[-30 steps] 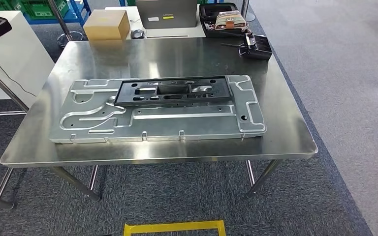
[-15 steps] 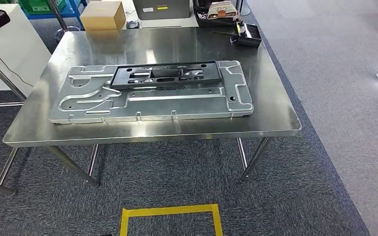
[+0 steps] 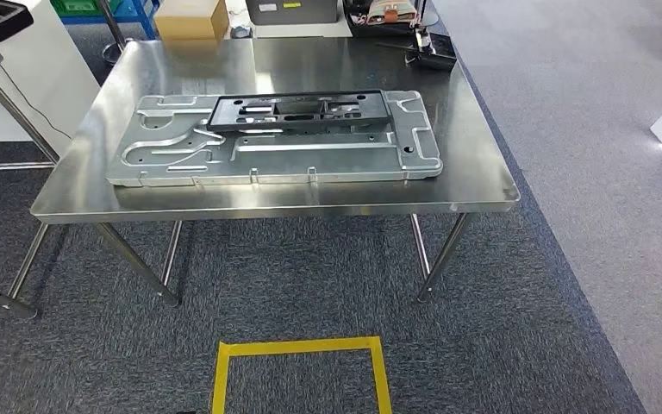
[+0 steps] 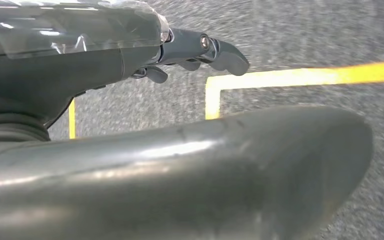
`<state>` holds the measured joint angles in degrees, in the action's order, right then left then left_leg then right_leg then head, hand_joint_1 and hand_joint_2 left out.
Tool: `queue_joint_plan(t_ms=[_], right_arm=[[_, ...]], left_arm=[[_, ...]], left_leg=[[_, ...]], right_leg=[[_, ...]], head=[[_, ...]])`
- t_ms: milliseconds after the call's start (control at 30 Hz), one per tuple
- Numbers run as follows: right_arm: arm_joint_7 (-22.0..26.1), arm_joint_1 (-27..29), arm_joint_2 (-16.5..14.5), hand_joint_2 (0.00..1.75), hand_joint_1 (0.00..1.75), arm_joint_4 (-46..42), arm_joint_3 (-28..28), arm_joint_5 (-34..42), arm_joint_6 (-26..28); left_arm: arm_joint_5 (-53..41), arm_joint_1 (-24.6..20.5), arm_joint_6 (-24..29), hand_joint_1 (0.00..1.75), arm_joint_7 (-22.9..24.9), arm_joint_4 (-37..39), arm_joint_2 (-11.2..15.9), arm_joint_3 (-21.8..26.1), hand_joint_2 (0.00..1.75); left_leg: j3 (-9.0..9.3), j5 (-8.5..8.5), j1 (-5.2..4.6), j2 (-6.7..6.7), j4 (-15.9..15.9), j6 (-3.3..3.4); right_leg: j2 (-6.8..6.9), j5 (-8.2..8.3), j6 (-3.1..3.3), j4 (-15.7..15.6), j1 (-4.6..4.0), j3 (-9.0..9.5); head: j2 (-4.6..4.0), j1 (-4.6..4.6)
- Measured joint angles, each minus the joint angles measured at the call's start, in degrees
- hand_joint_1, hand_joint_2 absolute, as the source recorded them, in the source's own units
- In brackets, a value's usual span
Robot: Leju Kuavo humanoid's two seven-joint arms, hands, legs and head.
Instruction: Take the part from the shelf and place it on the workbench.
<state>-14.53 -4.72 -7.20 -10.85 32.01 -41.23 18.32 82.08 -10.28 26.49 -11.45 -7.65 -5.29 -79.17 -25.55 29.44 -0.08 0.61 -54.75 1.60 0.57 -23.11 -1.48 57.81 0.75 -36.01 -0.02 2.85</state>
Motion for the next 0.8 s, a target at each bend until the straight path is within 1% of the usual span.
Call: queue_joint_plan(t_ms=[33, 67, 100, 133, 167, 200, 233, 267, 300, 333, 367, 400, 433, 467, 500, 533, 567, 600, 633, 667, 700, 733, 767, 800], right_arm=[[-0.1, 0.1, 0.0, 0.00, 0.00, 0.0, 0.1, 0.1, 0.1], [-0.1, 0.0, 0.0, 0.00, 0.00, 0.0, 0.1, 0.1, 0.1], [-0.2, 0.1, 0.0, 0.00, 0.00, 0.0, 0.1, 0.1, 0.1], [-0.2, 0.1, 0.0, 0.00, 0.00, 0.0, 0.1, 0.1, 0.1], [-0.2, 0.1, 0.0, 0.00, 0.00, 0.0, 0.1, 0.1, 0.1], [-0.2, 0.1, 0.0, 0.00, 0.00, 0.0, 0.1, 0.1, 0.1], [-0.2, 0.1, 0.0, 0.00, 0.00, 0.0, 0.1, 0.1, 0.1], [-0.2, 0.1, 0.0, 0.00, 0.00, 0.0, 0.1, 0.1, 0.1], [-0.3, 0.0, 0.0, 0.00, 0.00, 0.0, 0.1, 0.1, 0.2], [-0.3, -0.1, 0.0, 0.00, 0.00, 0.0, 0.1, 0.1, 0.2], [-0.4, -0.1, 0.0, 0.00, 0.00, 0.0, 0.1, 0.1, 0.2], [-0.4, -0.2, 0.0, 0.00, 0.00, 0.0, 0.1, 0.0, 0.2], [-0.4, -0.2, 0.0, 0.00, 0.00, 0.0, 0.1, 0.0, 0.2], [-0.4, -0.1, 0.0, 0.00, 0.00, 0.0, 0.1, 0.0, 0.2], [-0.4, -0.2, 0.0, 0.00, 0.00, 0.1, 0.1, 0.0, 0.1], [-0.5, -0.2, 0.0, 0.00, 0.00, 0.1, 0.2, 0.0, 0.1], [-0.5, -0.2, 0.0, 0.00, 0.00, 0.1, 0.2, 0.0, 0.1], [-0.5, -0.2, 0.0, 0.00, 0.00, 0.1, 0.2, 0.0, 0.1], [-0.5, -0.1, 0.0, 0.00, 0.00, 0.1, 0.3, 0.0, 0.1], [-0.5, -0.1, 0.0, 0.00, 0.00, 0.1, 0.3, 0.0, 0.0], [-0.5, -0.1, 0.0, 0.00, 0.00, 0.1, 0.4, 0.1, 0.0], [-0.4, -0.1, 0.0, 0.00, 0.00, 0.1, 0.4, 0.1, 0.0], [-0.4, -0.1, 0.0, 0.00, 0.00, 0.1, 0.5, 0.1, -0.1], [-0.4, -0.1, 0.0, 0.00, 0.00, 0.1, 0.5, 0.1, -0.1]], left_arm=[[0.0, 0.0, 0.0, 0.00, 0.0, 0.0, 0.0, 0.0, 0.00], [0.0, 0.1, 0.0, 0.00, 0.0, 0.0, 0.0, 0.0, 0.00], [0.0, 0.1, 0.0, 0.00, 0.0, 0.0, 0.0, 0.0, 0.00], [0.0, 0.1, 0.0, 0.00, 0.0, 0.0, 0.0, 0.0, 0.00], [0.0, 0.2, 0.0, 0.00, 0.0, 0.0, 0.0, 0.0, 0.00], [0.0, 0.2, 0.0, 0.00, 0.0, 0.0, 0.0, 0.0, 0.00], [0.0, 0.2, 0.0, 0.00, 0.0, 0.0, 0.0, 0.0, 0.00], [0.0, 0.2, 0.0, 0.00, 0.0, 0.0, 0.0, 0.0, 0.00], [0.1, 0.2, 0.0, 0.00, 0.0, 0.0, 0.0, 0.0, 0.00], [0.1, 0.3, 0.0, 0.00, 0.0, 0.0, 0.0, 0.0, 0.00], [0.1, 0.3, 0.0, 0.00, 0.0, 0.0, -0.1, 0.0, 0.00], [0.2, 0.3, 0.0, 0.00, 0.0, 0.0, -0.1, 0.0, 0.00], [0.2, 0.4, 0.0, 0.00, 0.0, 0.0, -0.1, 0.0, 0.00], [0.4, 0.4, 0.0, 0.00, 0.0, 0.0, -0.1, 0.0, 0.00], [0.5, 0.6, 0.0, 0.00, 0.0, 0.0, -0.1, 0.0, 0.00], [0.6, 0.7, 0.0, 0.00, 0.0, 0.0, -0.1, 0.0, 0.00], [0.6, 0.8, 0.0, 0.00, 0.0, 0.0, -0.1, 0.0, 0.00], [0.6, 0.9, 0.0, 0.00, 0.0, 0.0, -0.1, 0.0, 0.00], [0.6, 0.9, -0.1, 0.00, 0.0, 0.0, -0.1, 0.0, 0.00], [0.6, 0.9, -0.1, 0.00, 0.0, 0.0, -0.1, 0.0, 0.00], [0.6, 0.9, -0.1, 0.00, 0.0, 0.0, -0.1, 0.0, 0.00], [0.6, 0.9, -0.1, 0.00, 0.0, 0.0, -0.1, 0.0, 0.00], [0.6, 0.9, -0.1, 0.00, 0.0, 0.0, -0.1, 0.0, 0.00], [0.6, 0.8, -0.1, 0.00, 0.0, 0.0, -0.1, 0.0, 0.00]], left_leg=[[-0.71, -0.78, 0.10, 0.10, 0.2, 0.52], [-1.51, -1.50, 0.13, 0.20, 0.2, 0.91], [-2.38, -2.16, 0.05, 0.19, 0.2, 1.17], [-3.25, -2.78, -0.03, 0.21, 0.0, 1.25], [-4.11, -3.34, -0.09, 0.23, -0.2, 1.23], [-5.02, -3.84, -0.14, 0.25, -0.5, 1.15], [-5.94, -4.25, -0.15, 0.26, -0.9, 1.03], [-6.82, -4.58, -0.15, 0.24, -1.4, 0.91], [-7.62, -4.84, -0.21, 0.23, -1.9, 0.73], [-8.25, -5.06, -0.29, 0.21, -2.5, 0.52], [-8.71, -5.31, -0.34, 0.21, -2.9, 0.25], [-8.99, -5.62, -0.37, 0.22, -3.2, -0.07], [-9.12, -5.98, -0.35, 0.22, -3.3, -0.41], [-9.26, -6.14, -0.27, 0.17, -3.3, -0.78], [-9.56, -5.51, -0.21, 0.05, -3.8, -1.14], [-10.10, -3.83, -0.12, -0.06, -5.2, -1.49], [-10.92, -1.29, 0.04, -0.17, -7.5, -1.81], [-11.86, 1.65, 0.19, -0.22, -10.8, -2.11], [-12.71, 4.03, 0.38, -0.22, -14.5, -2.36], [-13.14, 5.15, 0.54, -0.22, -17.5, -2.57], [-12.82, 4.90, 0.68, -0.22, -19.0, -2.73], [-11.54, 3.54, 0.83, -0.21, -18.5, -2.82], [-9.30, 1.76, 0.96, -0.21, -16.0, -2.86], [-6.36, 0.65, 1.07, -0.25, -12.0, -2.83]], right_leg=[[-0.14, -2.09, -0.22, 1.7, 0.03, -0.67], [-0.27, -5.09, -0.36, 4.5, 0.13, -1.57], [-0.32, -8.20, -0.51, 8.2, 0.13, -2.57], [-0.36, -10.36, -0.67, 12.0, 0.16, -3.38], [-0.37, -11.04, -0.79, 14.8, 0.16, -3.68], [-0.37, -10.36, -0.85, 16.0, 0.16, -3.14], [-0.36, -8.84, -0.83, 15.0, 0.16, -1.58], [-0.36, -7.27, -0.71, 12.0, 0.16, 0.98], [-0.36, -6.54, -0.50, 7.8, 0.08, 4.18], [-0.36, -6.65, -0.25, 3.6, -0.03, 7.00], [-0.38, -7.13, 0.02, 0.4, -0.17, 8.93], [-0.39, -7.67, 0.31, -1.3, -0.35, 9.85], [-0.40, -7.67, 0.63, -1.9, -0.42, 9.87], [-0.31, -7.25, 1.01, -1.9, -0.33, 9.57], [-0.21, -6.74, 1.44, -2.0, -0.21, 9.21], [-0.08, -6.14, 1.84, -2.2, -0.05, 8.71], [0.04, -5.52, 2.13, -2.2, 0.04, 8.04], [0.07, -4.94, 2.30, -2.2, 0.03, 7.30], [0.08, -4.33, 2.32, -2.2, 0.01, 6.49], [0.09, -3.74, 2.24, -2.1, 0.01, 5.67], [0.09, -3.18, 2.11, -1.9, 0.03, 4.84], [0.10, -2.67, 1.94, -1.8, 0.07, 4.01], [0.08, -2.23, 1.73, -1.5, 0.13, 3.25], [0.06, -1.84, 1.48, -1.2, 0.17, 2.59]], head=[[0.00, -0.01], [0.00, -0.01], [0.00, -0.01], [0.00, -0.01], [0.00, -0.01], [0.00, -0.01], [0.00, -0.01], [0.00, -0.01], [0.00, -0.01], [0.00, -0.01], [0.00, -0.01], [0.00, 0.00], [0.00, 0.00], [0.00, -0.01], [0.00, -0.01], [0.00, -0.01], [0.00, -0.01], [0.00, 0.00], [0.00, 0.01], [0.00, 0.00], [0.00, 0.01], [0.00, 0.01], [0.00, 0.01], [0.00, 0.01]])
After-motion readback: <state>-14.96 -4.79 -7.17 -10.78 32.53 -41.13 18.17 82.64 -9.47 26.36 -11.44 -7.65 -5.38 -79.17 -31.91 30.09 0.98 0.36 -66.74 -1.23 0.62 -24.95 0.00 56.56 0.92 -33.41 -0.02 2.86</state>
